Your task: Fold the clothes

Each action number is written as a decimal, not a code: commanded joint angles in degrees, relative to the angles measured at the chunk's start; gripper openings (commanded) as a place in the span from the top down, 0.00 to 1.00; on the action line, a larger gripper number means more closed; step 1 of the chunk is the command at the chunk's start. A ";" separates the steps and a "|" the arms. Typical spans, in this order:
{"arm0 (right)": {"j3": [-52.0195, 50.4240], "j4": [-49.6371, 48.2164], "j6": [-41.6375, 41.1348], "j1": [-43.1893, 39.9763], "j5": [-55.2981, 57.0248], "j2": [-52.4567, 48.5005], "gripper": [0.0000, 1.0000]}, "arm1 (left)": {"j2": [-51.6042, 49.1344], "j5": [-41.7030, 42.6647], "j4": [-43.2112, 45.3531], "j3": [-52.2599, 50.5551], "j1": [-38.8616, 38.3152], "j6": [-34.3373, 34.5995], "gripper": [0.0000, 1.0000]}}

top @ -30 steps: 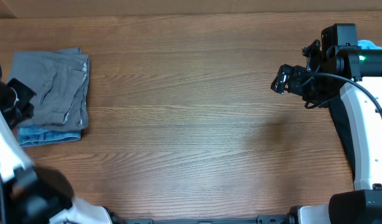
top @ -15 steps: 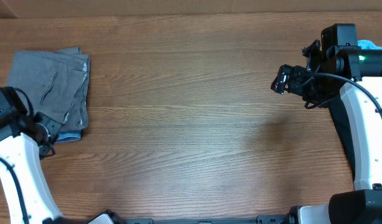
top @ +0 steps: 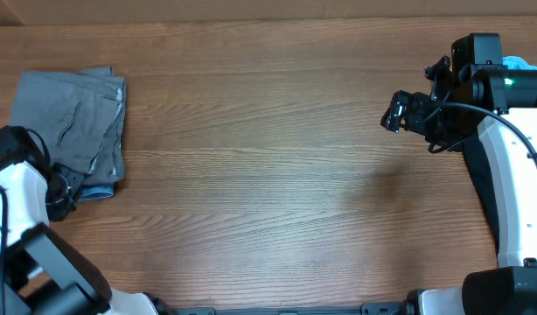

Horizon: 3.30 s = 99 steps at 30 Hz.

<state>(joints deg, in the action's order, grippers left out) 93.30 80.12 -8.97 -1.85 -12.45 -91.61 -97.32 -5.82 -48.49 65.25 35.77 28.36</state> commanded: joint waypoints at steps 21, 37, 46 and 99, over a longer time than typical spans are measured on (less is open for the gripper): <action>0.02 -0.31 0.24 -0.11 0.42 -0.04 0.00 | -8.11 -3.85 11.52 -2.75 0.33 -0.46 0.96; 0.02 -0.33 0.24 -0.11 0.42 -0.04 0.00 | -8.22 -7.04 18.47 -2.75 0.22 -5.11 0.96; 0.02 -0.31 0.24 -0.11 0.42 -0.04 0.00 | -8.28 -6.99 20.33 -2.86 0.22 -6.14 0.96; 0.02 -0.31 0.24 -0.11 0.42 -0.04 0.00 | 21.29 14.73 12.98 -2.49 -1.44 -4.46 0.36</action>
<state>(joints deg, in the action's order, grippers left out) 93.30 80.12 -8.95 -1.85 -12.45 -91.61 -78.87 0.45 -36.05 62.46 35.42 22.61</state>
